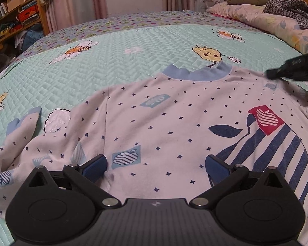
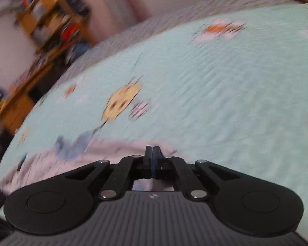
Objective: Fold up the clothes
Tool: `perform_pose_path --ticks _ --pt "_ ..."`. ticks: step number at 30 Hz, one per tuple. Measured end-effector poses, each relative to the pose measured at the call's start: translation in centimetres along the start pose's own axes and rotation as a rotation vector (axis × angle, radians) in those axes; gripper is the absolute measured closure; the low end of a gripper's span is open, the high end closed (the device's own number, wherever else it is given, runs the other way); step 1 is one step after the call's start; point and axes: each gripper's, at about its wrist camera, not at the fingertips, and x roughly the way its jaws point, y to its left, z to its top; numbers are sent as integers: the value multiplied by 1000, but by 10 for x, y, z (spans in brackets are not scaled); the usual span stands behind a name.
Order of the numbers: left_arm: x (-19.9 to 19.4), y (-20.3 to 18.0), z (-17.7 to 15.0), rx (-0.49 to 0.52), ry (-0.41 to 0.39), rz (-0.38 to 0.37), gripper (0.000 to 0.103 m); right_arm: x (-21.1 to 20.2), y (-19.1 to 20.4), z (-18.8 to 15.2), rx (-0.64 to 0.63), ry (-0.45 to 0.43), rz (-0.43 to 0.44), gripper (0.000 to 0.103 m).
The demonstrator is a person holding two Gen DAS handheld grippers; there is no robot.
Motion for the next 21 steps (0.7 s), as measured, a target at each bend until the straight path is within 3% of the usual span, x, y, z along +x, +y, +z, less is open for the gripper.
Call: perform_pose_path --ticks 1,3,7,8,12,14,17,21 --pt "0 -1 0 1 0 4 0 -16 2 -2 -20 -35 -27 88" --pt "-1 -2 1 0 4 17 0 -47 6 -8 -53 -94 -64 82" --pt "-8 -9 4 -25 16 65 2 -107 -2 -36 11 -84 57 76" --pt "-12 -11 4 -38 19 81 8 -120 -7 -46 48 -73 91 75" --pt "-56 -27 -7 -84 -29 24 12 -160 -10 -96 132 -27 191 64" --pt "-84 -37 -20 -88 -74 7 12 -175 -1 -124 141 20 272 63" --pt "-126 -48 -44 -96 -113 -4 9 -200 14 -155 120 41 303 62" --pt "-164 -58 -85 -130 -95 -3 7 -227 27 -173 98 15 376 61"
